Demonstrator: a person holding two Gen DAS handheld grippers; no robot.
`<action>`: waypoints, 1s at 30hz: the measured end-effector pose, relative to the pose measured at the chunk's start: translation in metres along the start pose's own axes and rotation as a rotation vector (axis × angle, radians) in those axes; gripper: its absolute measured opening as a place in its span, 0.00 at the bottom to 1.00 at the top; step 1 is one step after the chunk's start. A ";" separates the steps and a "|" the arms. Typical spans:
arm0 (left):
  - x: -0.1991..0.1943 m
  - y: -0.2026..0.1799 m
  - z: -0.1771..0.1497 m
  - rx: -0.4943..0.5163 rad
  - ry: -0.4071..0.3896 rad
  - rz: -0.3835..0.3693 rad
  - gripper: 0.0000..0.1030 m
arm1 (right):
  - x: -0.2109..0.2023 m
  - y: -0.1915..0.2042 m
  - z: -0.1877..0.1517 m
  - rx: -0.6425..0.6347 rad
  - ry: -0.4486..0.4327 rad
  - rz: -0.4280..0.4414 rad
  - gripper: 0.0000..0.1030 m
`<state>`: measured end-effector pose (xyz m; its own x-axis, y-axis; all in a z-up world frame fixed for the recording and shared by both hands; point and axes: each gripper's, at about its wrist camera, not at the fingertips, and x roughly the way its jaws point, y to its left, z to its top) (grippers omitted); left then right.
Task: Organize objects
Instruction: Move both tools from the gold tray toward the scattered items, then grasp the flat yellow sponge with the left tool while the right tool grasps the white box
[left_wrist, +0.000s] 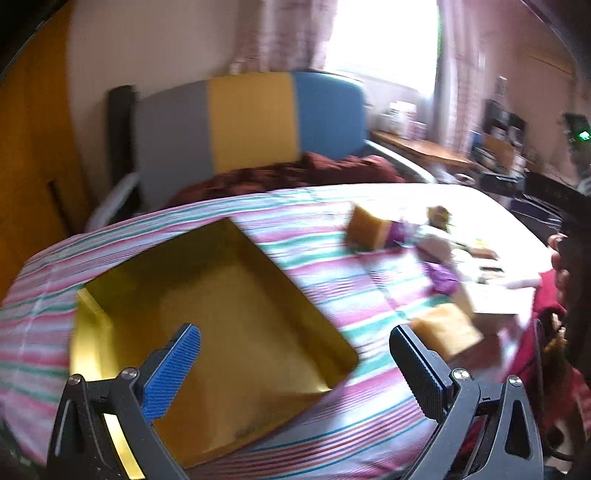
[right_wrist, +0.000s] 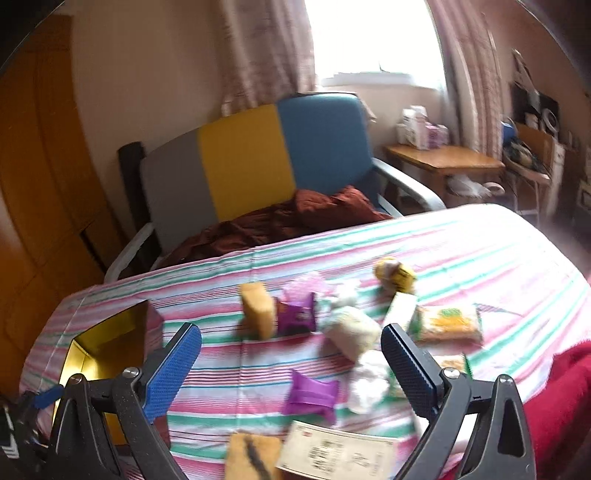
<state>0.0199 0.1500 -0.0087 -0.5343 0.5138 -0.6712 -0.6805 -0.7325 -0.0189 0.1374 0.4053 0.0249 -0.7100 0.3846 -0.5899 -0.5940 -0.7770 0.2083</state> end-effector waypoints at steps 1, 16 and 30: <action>0.007 -0.009 0.004 0.013 0.015 -0.039 1.00 | -0.002 -0.007 0.000 0.031 -0.002 -0.029 0.97; 0.080 -0.121 0.007 0.337 0.135 -0.330 1.00 | -0.020 -0.050 -0.009 0.008 0.112 0.006 0.97; 0.122 -0.160 -0.010 0.657 0.208 -0.457 0.99 | -0.003 -0.036 -0.022 -0.303 0.372 0.138 0.97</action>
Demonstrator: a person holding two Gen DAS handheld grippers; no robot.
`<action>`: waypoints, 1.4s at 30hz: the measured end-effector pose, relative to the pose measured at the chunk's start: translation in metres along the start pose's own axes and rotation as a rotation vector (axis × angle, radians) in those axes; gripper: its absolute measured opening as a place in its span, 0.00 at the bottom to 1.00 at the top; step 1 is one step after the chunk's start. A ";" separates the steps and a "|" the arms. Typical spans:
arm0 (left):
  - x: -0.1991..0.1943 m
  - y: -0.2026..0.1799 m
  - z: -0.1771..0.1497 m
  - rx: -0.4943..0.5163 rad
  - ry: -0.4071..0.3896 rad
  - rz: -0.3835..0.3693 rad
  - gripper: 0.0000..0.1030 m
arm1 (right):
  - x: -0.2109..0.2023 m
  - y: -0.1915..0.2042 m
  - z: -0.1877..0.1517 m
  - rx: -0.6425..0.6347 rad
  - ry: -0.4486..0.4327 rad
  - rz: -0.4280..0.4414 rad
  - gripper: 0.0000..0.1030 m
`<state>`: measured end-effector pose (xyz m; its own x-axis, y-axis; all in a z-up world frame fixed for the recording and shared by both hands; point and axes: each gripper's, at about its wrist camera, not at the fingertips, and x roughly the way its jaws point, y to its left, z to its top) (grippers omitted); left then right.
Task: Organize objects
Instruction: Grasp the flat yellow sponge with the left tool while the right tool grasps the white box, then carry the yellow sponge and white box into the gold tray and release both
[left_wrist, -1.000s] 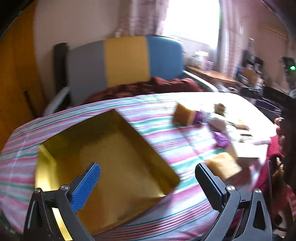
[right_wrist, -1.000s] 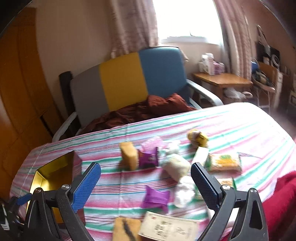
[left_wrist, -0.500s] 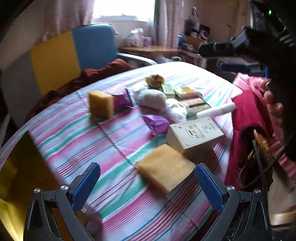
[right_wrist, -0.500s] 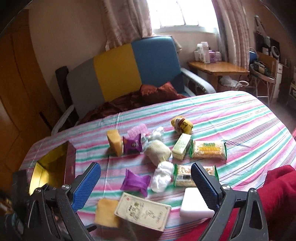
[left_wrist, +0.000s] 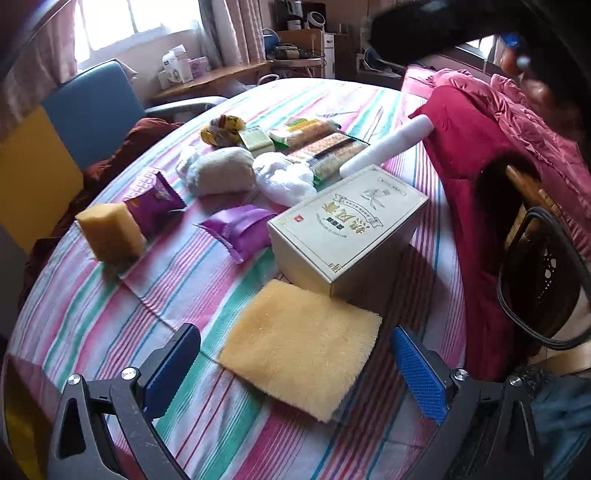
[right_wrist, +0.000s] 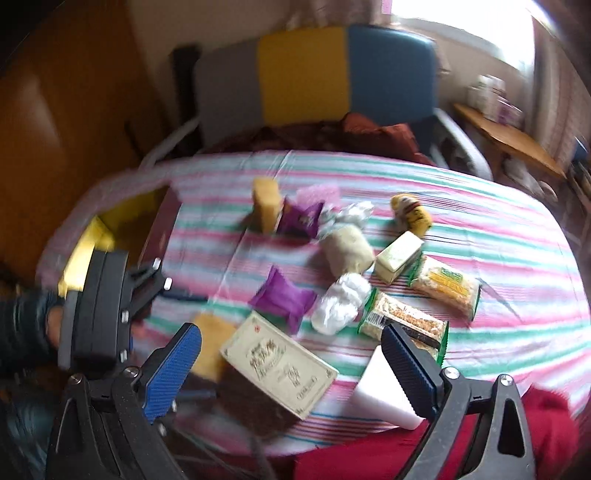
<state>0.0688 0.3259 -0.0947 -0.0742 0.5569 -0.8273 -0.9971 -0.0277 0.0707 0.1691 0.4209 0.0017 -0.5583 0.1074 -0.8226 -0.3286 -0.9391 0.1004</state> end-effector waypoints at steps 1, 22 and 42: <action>0.002 0.001 0.000 -0.005 -0.002 -0.009 0.97 | 0.003 0.002 0.000 -0.040 0.028 0.001 0.97; -0.051 0.014 -0.036 -0.262 -0.110 -0.019 0.67 | 0.114 0.048 0.001 -0.495 0.502 0.037 0.77; -0.159 0.067 -0.096 -0.583 -0.273 0.262 0.68 | 0.038 0.101 0.051 -0.375 0.124 0.076 0.50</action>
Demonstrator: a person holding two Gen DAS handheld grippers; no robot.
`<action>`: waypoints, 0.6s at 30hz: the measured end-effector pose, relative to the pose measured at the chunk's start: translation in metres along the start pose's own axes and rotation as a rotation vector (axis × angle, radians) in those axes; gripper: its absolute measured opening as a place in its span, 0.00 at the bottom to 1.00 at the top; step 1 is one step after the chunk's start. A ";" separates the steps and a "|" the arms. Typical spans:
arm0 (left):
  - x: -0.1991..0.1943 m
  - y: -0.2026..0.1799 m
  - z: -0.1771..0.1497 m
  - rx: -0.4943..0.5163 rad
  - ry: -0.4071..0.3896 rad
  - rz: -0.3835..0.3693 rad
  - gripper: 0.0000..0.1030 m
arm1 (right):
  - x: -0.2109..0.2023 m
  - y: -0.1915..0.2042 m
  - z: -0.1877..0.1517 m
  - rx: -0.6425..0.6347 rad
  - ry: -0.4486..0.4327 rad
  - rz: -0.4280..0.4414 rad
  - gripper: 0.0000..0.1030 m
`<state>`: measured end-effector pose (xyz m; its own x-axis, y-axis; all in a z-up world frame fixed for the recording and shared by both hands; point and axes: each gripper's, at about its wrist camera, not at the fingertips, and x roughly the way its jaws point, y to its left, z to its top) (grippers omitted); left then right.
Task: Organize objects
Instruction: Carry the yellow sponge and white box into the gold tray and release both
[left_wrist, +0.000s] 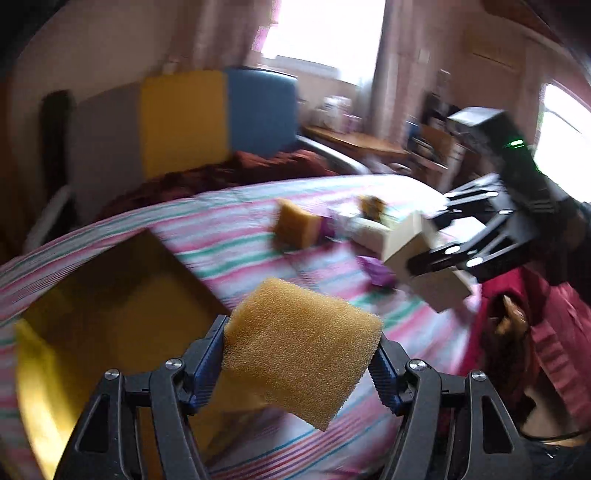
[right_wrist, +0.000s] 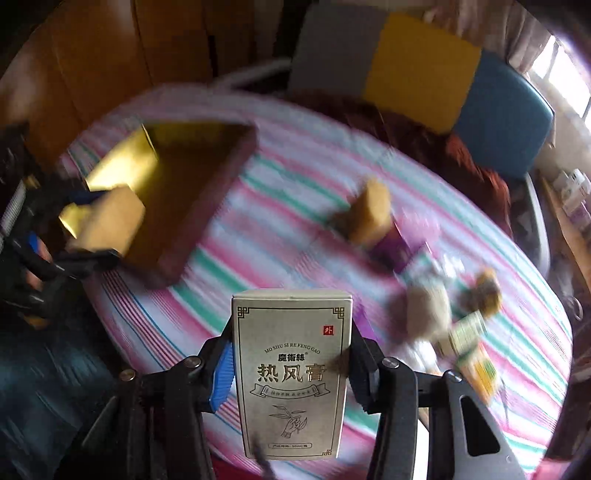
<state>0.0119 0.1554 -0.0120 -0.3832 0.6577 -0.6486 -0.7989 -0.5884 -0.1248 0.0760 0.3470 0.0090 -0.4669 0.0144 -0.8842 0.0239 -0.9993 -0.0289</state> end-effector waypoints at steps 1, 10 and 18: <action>-0.009 0.015 -0.003 -0.039 -0.010 0.040 0.68 | 0.000 0.011 0.012 0.002 -0.027 0.017 0.50; -0.052 0.107 -0.042 -0.266 -0.002 0.377 0.69 | 0.046 0.098 0.103 0.021 -0.103 0.211 0.50; -0.073 0.148 -0.076 -0.411 0.004 0.572 0.99 | 0.105 0.152 0.144 0.133 -0.076 0.299 0.81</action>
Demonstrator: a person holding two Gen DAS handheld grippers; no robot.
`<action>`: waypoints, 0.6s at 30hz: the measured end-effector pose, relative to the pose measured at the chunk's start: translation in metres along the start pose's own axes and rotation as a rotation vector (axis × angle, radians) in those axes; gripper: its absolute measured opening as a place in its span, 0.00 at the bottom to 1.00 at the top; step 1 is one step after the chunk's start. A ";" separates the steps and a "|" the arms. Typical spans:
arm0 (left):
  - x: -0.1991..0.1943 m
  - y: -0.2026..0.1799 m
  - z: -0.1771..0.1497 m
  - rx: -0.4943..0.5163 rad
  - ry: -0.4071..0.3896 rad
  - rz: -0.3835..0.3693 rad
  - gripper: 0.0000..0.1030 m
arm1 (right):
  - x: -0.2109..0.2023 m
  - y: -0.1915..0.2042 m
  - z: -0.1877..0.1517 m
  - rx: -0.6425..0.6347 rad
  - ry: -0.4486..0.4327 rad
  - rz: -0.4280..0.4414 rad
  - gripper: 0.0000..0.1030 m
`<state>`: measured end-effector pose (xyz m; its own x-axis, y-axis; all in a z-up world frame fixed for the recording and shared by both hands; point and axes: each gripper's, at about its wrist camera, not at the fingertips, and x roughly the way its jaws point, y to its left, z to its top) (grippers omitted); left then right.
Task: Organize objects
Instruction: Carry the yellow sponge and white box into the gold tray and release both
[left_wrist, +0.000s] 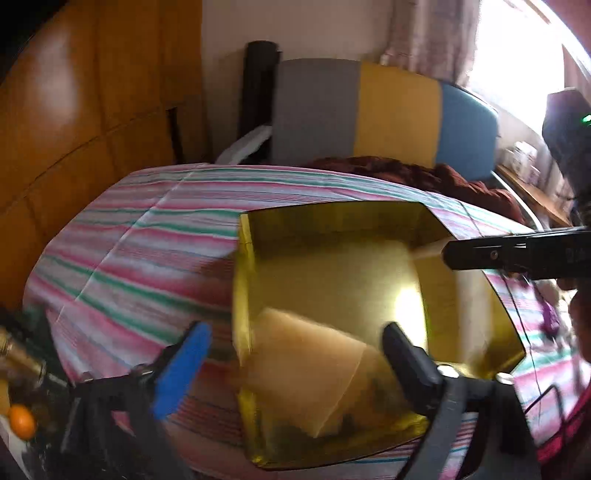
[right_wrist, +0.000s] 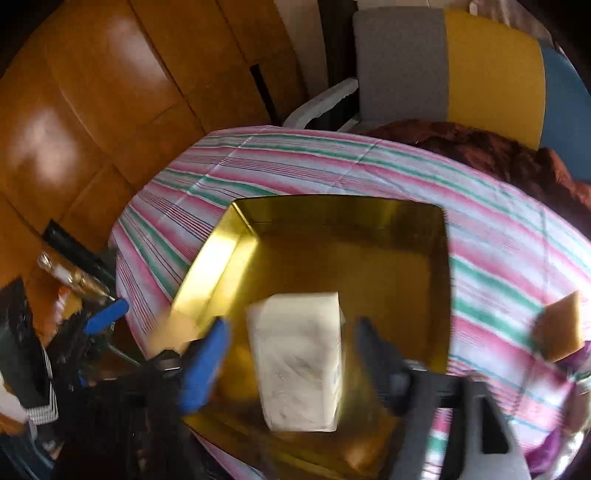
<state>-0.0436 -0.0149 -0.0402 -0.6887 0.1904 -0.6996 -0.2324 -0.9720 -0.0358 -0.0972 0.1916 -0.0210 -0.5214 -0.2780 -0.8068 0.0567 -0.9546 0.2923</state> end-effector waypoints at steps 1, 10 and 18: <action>-0.004 0.006 -0.001 -0.013 -0.020 0.010 0.99 | 0.003 0.004 -0.001 -0.004 -0.002 0.005 0.81; -0.034 0.007 0.022 -0.039 -0.146 0.168 1.00 | -0.024 0.025 -0.031 -0.091 -0.177 -0.169 0.84; -0.054 -0.002 0.032 -0.020 -0.195 0.201 1.00 | -0.042 0.022 -0.041 -0.058 -0.259 -0.238 0.84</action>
<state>-0.0284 -0.0191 0.0206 -0.8394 0.0146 -0.5434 -0.0652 -0.9951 0.0739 -0.0393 0.1779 -0.0021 -0.7240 -0.0181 -0.6896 -0.0478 -0.9959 0.0763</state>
